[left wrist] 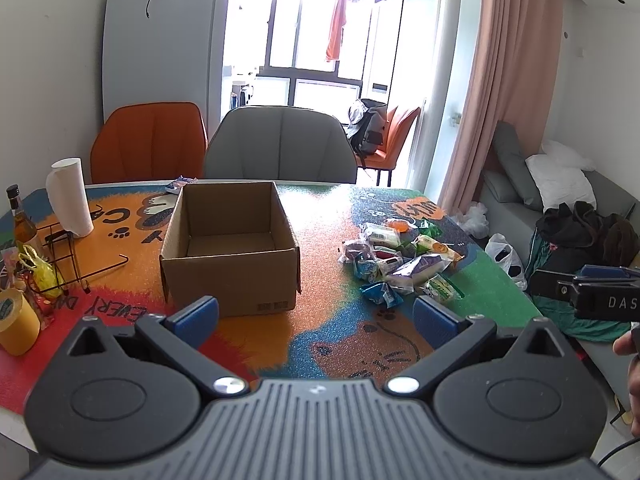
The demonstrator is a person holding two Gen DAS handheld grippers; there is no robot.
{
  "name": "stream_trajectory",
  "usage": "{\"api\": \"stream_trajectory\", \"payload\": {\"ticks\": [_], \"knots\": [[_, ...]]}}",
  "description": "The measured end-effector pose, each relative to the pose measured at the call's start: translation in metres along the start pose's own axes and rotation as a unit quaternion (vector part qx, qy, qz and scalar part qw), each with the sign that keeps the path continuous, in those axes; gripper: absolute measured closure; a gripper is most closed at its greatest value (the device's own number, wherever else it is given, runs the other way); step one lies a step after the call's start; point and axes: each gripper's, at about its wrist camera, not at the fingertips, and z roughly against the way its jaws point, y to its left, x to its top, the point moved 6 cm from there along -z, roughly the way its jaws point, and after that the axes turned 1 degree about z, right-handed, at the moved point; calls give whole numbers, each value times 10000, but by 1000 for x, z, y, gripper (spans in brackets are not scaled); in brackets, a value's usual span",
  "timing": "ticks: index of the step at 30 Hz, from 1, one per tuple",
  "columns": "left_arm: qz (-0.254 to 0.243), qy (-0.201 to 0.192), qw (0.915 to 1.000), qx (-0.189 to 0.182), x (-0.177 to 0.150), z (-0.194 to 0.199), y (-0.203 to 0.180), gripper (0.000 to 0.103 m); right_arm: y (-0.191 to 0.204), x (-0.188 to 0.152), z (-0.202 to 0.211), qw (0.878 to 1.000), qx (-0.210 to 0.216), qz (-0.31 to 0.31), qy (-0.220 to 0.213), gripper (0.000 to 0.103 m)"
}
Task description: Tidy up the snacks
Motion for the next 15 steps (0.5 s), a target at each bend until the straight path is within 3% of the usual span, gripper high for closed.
{"api": "stream_trajectory", "payload": {"ticks": [15], "knots": [[-18, 40, 10000, 55, -3, -3, 0, 0, -2, -3, -6, 9999, 23, -61, 91, 0]]}}
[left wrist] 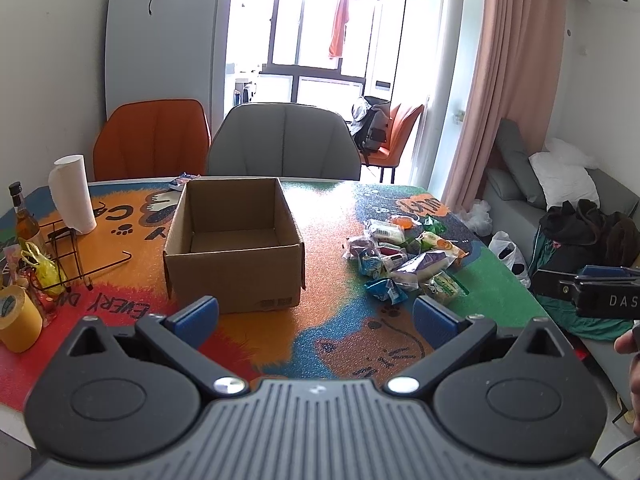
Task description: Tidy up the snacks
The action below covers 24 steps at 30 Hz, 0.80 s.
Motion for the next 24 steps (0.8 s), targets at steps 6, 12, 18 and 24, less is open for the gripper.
{"api": "stream_trajectory", "payload": {"ticks": [6, 12, 18, 24], "knots": [[-60, 56, 10000, -26, 3, -9, -1, 0, -4, 0, -5, 10000, 53, -54, 25, 0], [-69, 139, 9998, -91, 10, -27, -1, 0, -11, 4, -15, 9998, 111, -158, 21, 0], [-86, 232, 9996, -140, 16, -49, -6, 0, -22, 6, -32, 9996, 105, -243, 20, 0], [-49, 261, 9992, -293, 21, -72, -15, 0, -34, 6, -47, 9997, 16, -250, 57, 0]]}}
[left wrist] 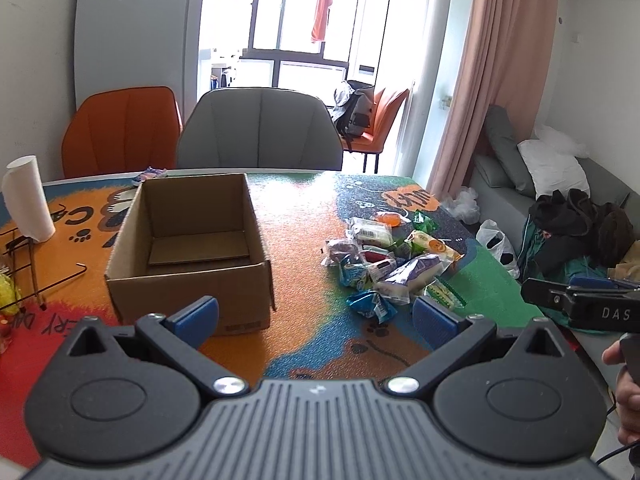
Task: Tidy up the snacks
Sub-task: 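Reach both tools toward the snack pile, opening the grippers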
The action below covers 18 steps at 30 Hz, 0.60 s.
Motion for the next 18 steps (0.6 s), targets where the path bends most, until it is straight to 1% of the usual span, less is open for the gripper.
{"api": "stream_trajectory", "payload": {"ticks": [3, 12, 18], "knots": [[15, 43, 10000, -55, 1, -14, -4, 0, -5, 0, -11, 10000, -28, 80, 46, 0], [37, 140, 9997, -207, 2, -55, -14, 0, -23, -5, -45, 9995, 148, -45, 262, 0], [74, 279, 9991, -296, 2, -81, -20, 2, -28, -7, -63, 9992, 272, -12, 295, 0]]}}
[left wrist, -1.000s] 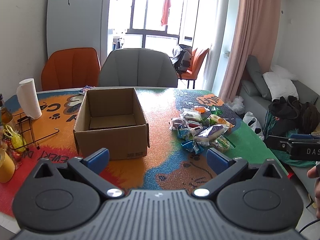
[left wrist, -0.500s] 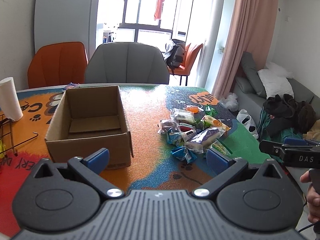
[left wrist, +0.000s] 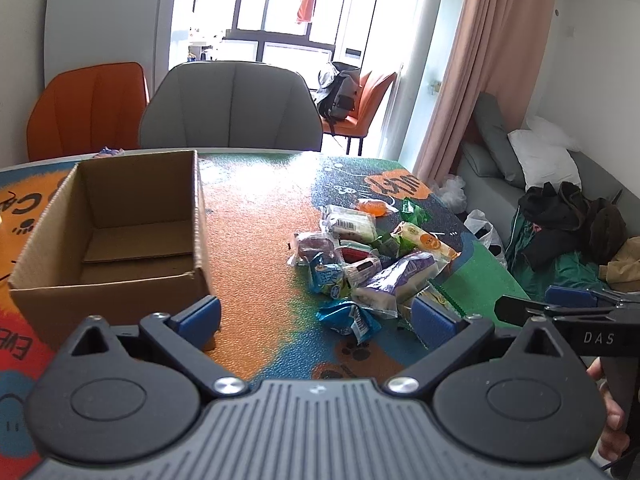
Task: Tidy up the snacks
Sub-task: 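Reach both tools toward the snack pile, opening the grippers, then grasp blue chip bag with left gripper while right grasps green-wrapped bread, carry both to box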
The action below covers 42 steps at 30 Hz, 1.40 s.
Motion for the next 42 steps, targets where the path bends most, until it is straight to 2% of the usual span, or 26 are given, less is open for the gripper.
{"api": "stream_trajectory", "payload": {"ticks": [5, 10, 16, 26, 32, 36, 41, 42], "knots": [[10, 68, 10000, -46, 1, -21, -3, 2, -3, -2, -18, 9999, 87, 81, 108, 2], [-22, 226, 9997, -114, -2, -43, -7, 8, -5, -7, -38, 9992, 170, 102, 343, 12], [15, 431, 9990, -144, -4, -65, -7, 13, -7, -9, -56, 9982, 230, 121, 537, 17], [71, 785, 9965, -281, -10, -98, -10, 25, -7, -11, -79, 9964, 131, 357, 758, 18], [93, 979, 9945, -359, -14, -114, -11, 28, 0, -16, -89, 9944, 244, 502, 903, 18], [109, 1136, 9925, -440, -18, -122, -13, 36, 6, -21, -95, 9922, 319, 654, 1010, 20], [-95, 1107, 9928, -441, -20, -126, -17, 37, 10, -25, -98, 9913, 259, 887, 939, 20], [-118, 1093, 9931, -414, -20, -127, -17, 39, 11, -25, -98, 9914, 229, 918, 908, 22]]}}
